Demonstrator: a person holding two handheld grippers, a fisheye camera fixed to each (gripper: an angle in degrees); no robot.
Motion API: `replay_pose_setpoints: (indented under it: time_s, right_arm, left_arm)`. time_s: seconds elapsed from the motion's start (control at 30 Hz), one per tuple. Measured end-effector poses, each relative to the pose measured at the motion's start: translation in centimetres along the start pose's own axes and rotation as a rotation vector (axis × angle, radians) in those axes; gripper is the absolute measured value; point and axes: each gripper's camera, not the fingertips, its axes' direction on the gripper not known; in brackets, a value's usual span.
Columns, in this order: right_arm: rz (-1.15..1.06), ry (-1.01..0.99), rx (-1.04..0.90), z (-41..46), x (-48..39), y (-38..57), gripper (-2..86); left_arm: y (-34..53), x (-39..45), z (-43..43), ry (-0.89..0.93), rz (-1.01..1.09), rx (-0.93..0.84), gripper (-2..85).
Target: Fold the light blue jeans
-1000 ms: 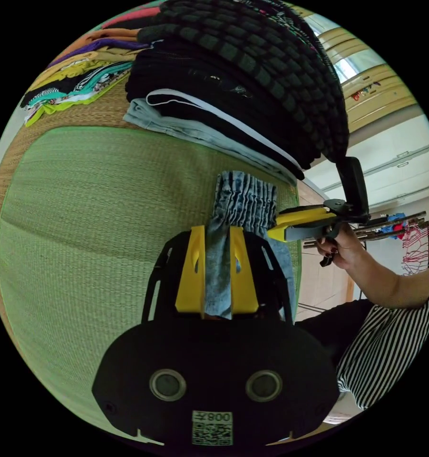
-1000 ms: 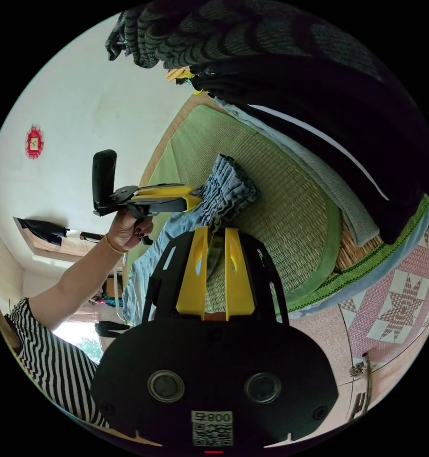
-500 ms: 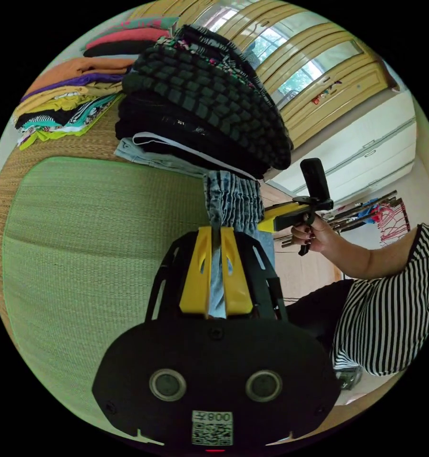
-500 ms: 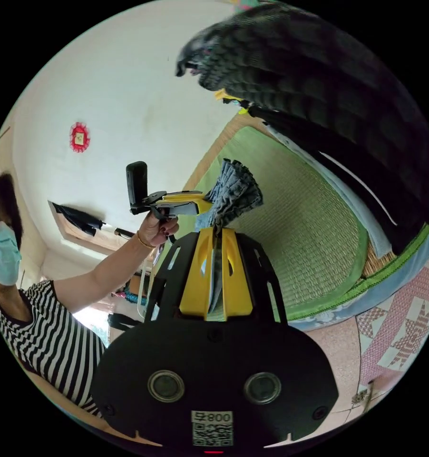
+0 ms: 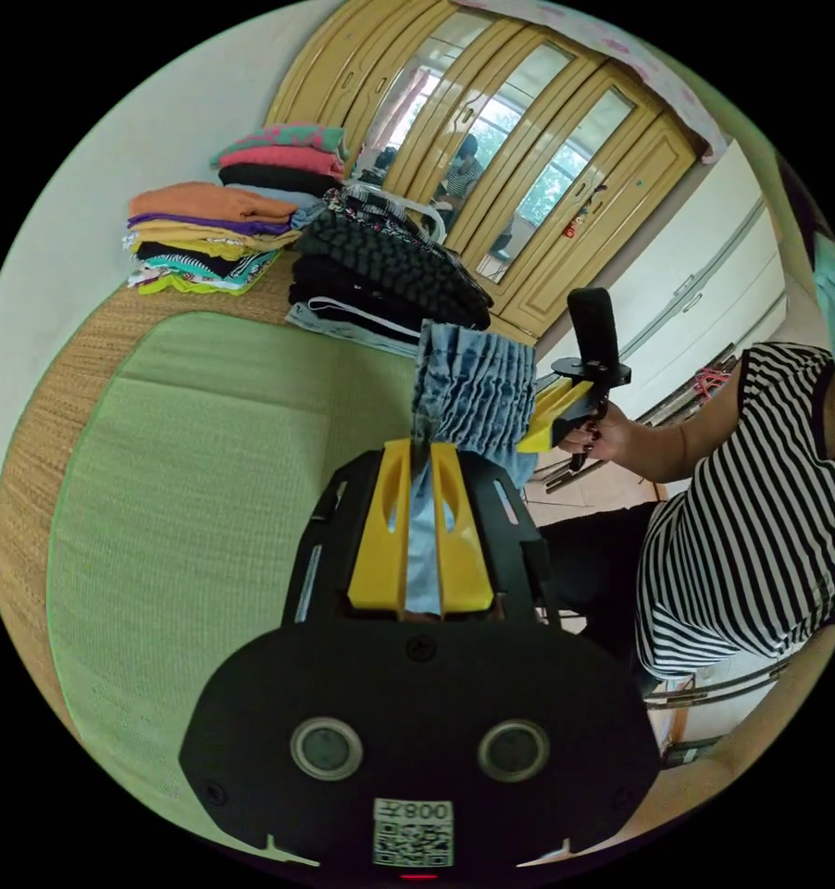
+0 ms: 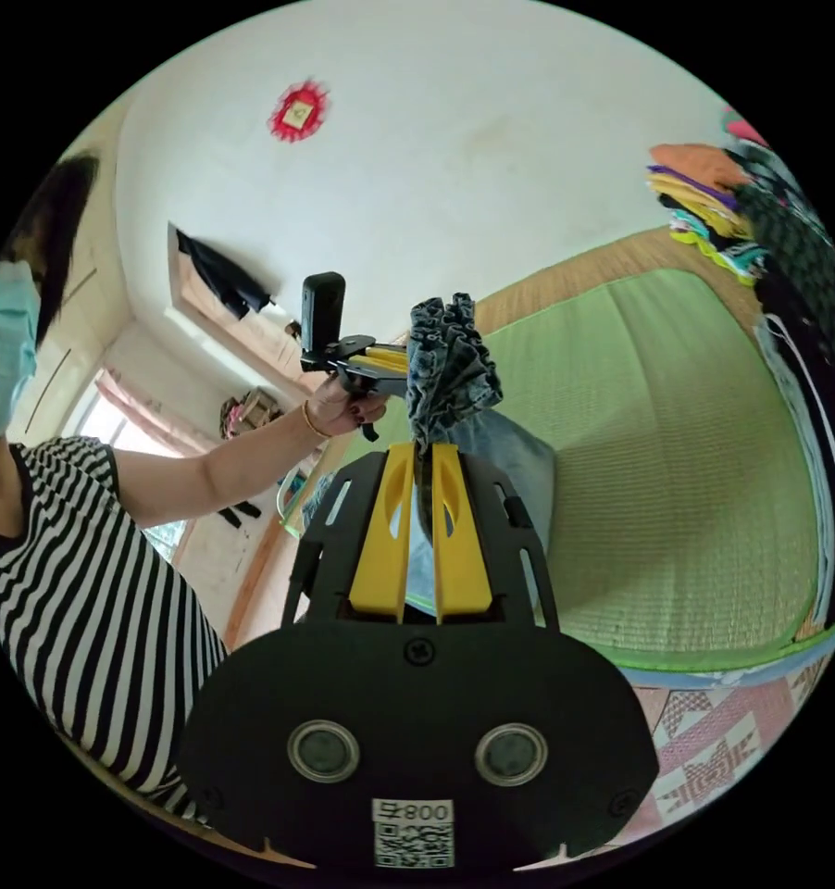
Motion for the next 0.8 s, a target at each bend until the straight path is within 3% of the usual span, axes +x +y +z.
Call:
replay_pose_setpoints:
  time_s: [0.5,0.8]
  right_arm:
    - [-0.153,0.036,-0.374,23.0,-10.9,-1.3,3.5]
    - [-0.251,0.128,-0.572,33.1,-14.4,-0.1,5.2]
  left_arm:
    - [20.3,-4.6,-2.9,-0.027,-0.422,-0.043,1.9]
    - [30.8,-6.7,-4.5,0.023,-0.685,0.105,3.4]
